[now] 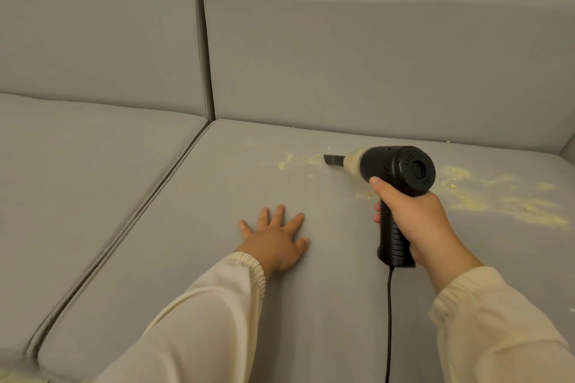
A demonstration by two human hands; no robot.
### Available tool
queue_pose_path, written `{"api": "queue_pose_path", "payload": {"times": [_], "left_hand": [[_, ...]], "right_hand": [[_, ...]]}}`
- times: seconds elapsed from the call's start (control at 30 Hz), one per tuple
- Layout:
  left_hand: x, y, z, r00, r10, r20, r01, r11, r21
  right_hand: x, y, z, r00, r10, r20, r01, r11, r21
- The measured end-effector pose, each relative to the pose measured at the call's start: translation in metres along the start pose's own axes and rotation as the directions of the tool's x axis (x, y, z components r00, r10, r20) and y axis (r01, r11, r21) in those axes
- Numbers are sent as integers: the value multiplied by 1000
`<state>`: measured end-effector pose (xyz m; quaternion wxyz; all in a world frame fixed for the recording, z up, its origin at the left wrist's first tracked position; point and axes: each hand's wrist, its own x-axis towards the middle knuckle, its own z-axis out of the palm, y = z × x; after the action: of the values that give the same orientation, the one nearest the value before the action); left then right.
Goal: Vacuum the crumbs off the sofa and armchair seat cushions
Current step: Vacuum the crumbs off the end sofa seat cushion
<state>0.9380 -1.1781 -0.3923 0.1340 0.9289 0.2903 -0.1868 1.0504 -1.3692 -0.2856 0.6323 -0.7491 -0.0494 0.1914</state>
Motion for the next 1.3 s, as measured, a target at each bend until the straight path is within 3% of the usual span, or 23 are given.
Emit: {"api": "queue_pose_path", "payload": {"times": [0.37, 0.7, 1.0, 1.3], "left_hand": [[-2, 0, -2, 1000, -2, 24, 2, 1000, 3], [-3, 3, -2, 999, -9, 33, 8, 1000, 7], [-2, 4, -1, 1000, -7, 11, 7, 1000, -4], [-1, 7, -3, 999, -12, 36, 11, 1000, 4]], "right_hand": [[13, -5, 51, 989, -30, 142, 34, 999, -29], [-21, -9, 19, 974, -78, 211, 143, 939, -314], [4, 1, 6, 993, -89, 80, 106, 963, -246], [8, 3, 23, 975, -63, 211, 116, 962, -248]]}}
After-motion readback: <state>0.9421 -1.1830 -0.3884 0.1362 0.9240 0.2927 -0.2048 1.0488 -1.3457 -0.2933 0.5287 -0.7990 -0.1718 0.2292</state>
